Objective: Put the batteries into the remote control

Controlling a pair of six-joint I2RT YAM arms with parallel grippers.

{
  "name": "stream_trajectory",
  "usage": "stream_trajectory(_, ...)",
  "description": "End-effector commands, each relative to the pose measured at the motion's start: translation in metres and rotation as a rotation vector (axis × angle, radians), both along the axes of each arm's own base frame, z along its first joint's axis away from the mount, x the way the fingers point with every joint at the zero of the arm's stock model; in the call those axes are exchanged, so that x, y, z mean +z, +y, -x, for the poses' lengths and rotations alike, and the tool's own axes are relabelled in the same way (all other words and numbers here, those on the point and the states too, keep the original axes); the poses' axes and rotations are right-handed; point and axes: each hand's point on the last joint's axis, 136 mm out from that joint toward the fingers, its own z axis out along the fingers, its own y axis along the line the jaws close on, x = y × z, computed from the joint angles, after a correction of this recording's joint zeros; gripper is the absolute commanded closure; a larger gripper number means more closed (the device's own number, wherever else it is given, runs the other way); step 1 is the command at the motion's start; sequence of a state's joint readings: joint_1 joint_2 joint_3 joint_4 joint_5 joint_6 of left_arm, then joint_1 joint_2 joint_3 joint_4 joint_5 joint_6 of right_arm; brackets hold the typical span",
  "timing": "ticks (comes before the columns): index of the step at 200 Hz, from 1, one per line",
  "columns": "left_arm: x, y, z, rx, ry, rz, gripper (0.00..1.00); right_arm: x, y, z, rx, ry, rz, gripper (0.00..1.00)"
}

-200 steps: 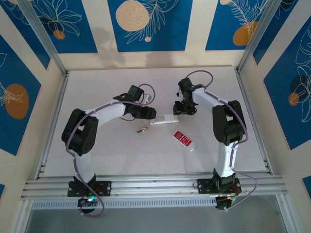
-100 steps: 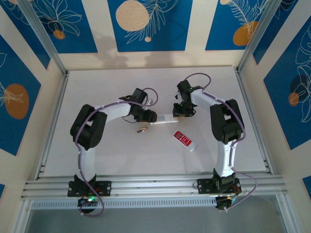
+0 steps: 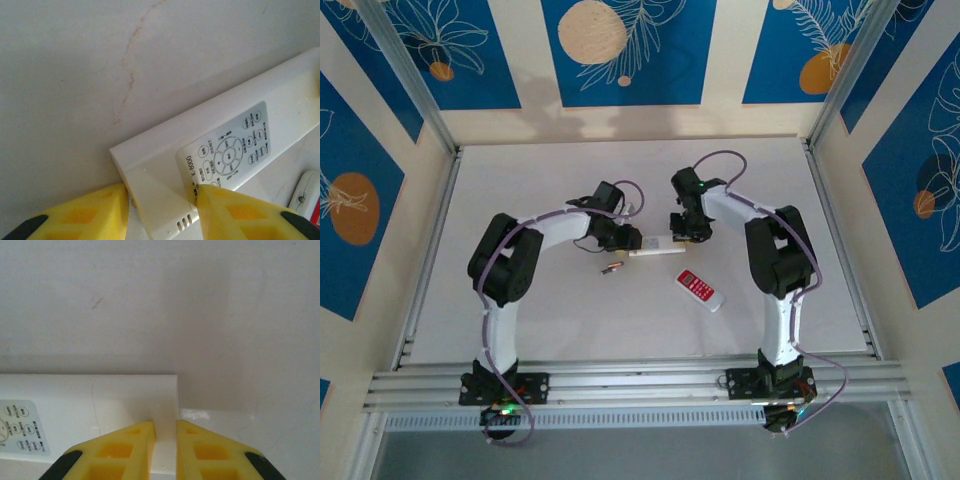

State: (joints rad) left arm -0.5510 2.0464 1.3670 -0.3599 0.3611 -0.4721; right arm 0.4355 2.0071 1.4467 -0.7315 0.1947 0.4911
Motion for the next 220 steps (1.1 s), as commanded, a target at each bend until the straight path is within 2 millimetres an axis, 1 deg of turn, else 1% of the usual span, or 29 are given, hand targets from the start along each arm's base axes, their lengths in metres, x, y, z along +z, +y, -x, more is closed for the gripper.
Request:
stream_trajectory(1, -0.011, -0.01, -0.007, 0.022, -0.023, -0.008, 0.59, -0.001, 0.088, 0.034, 0.012, 0.085, -0.257, 0.79)
stream_trajectory(9, -0.009, -0.007, -0.01, 0.033, -0.036, -0.018, 0.59, 0.006, 0.084, 0.032, -0.006, 0.058, -0.256, 0.77)
stream_trajectory(15, -0.007, -0.005, -0.012, 0.042, -0.045, -0.026, 0.58, 0.01, 0.076, 0.029, -0.005, 0.025, -0.224, 0.75)
stream_trajectory(16, -0.007, -0.004, -0.013, 0.045, -0.048, -0.027, 0.58, 0.015, 0.077, 0.029, 0.0, 0.016, -0.228, 0.74)
stream_trajectory(21, -0.004, -0.001, -0.015, 0.055, -0.059, -0.033, 0.57, 0.02, 0.069, 0.026, 0.022, -0.02, -0.193, 0.72)
stream_trajectory(34, 0.008, 0.009, -0.024, 0.085, -0.092, -0.04, 0.56, 0.045, 0.048, 0.016, 0.118, -0.154, -0.089, 0.65)
stream_trajectory(38, 0.012, 0.013, -0.027, 0.098, -0.104, -0.038, 0.54, 0.051, 0.042, 0.013, 0.153, -0.189, -0.06, 0.62)
stream_trajectory(45, 0.02, 0.019, -0.031, 0.119, -0.124, -0.036, 0.5, 0.062, 0.034, 0.008, 0.23, -0.255, -0.025, 0.53)
stream_trajectory(55, 0.033, 0.031, -0.038, 0.152, -0.156, -0.028, 0.45, 0.072, 0.03, 0.005, 0.364, -0.33, -0.005, 0.43)
stream_trajectory(63, 0.044, 0.039, -0.042, 0.175, -0.18, -0.018, 0.4, 0.075, 0.029, 0.006, 0.478, -0.367, 0.005, 0.34)
stream_trajectory(75, 0.06, 0.05, -0.045, 0.202, -0.214, 0.001, 0.3, 0.071, 0.031, 0.01, 0.654, -0.388, 0.023, 0.26)
stream_trajectory(86, 0.073, 0.059, -0.046, 0.228, -0.244, 0.018, 0.21, 0.064, 0.035, 0.016, 0.805, -0.386, 0.038, 0.23)
stream_trajectory(98, 0.086, 0.065, -0.043, 0.247, -0.269, 0.038, 0.16, 0.055, 0.041, 0.019, 0.924, -0.38, 0.053, 0.22)
stream_trajectory(116, 0.101, 0.068, -0.034, 0.26, -0.289, 0.073, 0.1, 0.042, 0.044, 0.015, 1.006, -0.352, 0.077, 0.21)
stream_trajectory(118, 0.102, 0.069, -0.033, 0.26, -0.29, 0.078, 0.09, 0.043, 0.045, 0.013, 1.009, -0.352, 0.072, 0.21)
stream_trajectory(132, 0.109, 0.071, -0.025, 0.266, -0.291, 0.103, 0.07, 0.035, 0.049, 0.015, 1.053, -0.302, 0.056, 0.2)
stream_trajectory(144, 0.112, 0.072, -0.016, 0.27, -0.287, 0.124, 0.06, 0.024, 0.05, 0.019, 1.089, -0.257, 0.054, 0.2)
stream_trajectory(148, 0.112, 0.072, -0.014, 0.272, -0.285, 0.13, 0.06, 0.019, 0.048, 0.02, 1.096, -0.24, 0.064, 0.2)
stream_trajectory(167, 0.111, 0.072, -0.003, 0.275, -0.262, 0.159, 0.05, 0.0, 0.04, 0.014, 1.112, -0.194, 0.131, 0.2)
stream_trajectory(185, 0.109, 0.071, 0.007, 0.275, -0.227, 0.186, 0.04, -0.017, 0.032, 0.01, 1.115, -0.166, 0.176, 0.21)
stream_trajectory(197, 0.107, 0.071, 0.015, 0.275, -0.208, 0.205, 0.04, -0.021, 0.032, 0.013, 1.118, -0.144, 0.161, 0.25)
stream_trajectory(220, 0.104, 0.073, 0.029, 0.29, -0.185, 0.235, 0.04, -0.023, 0.04, 0.023, 1.123, -0.117, 0.119, 0.39)
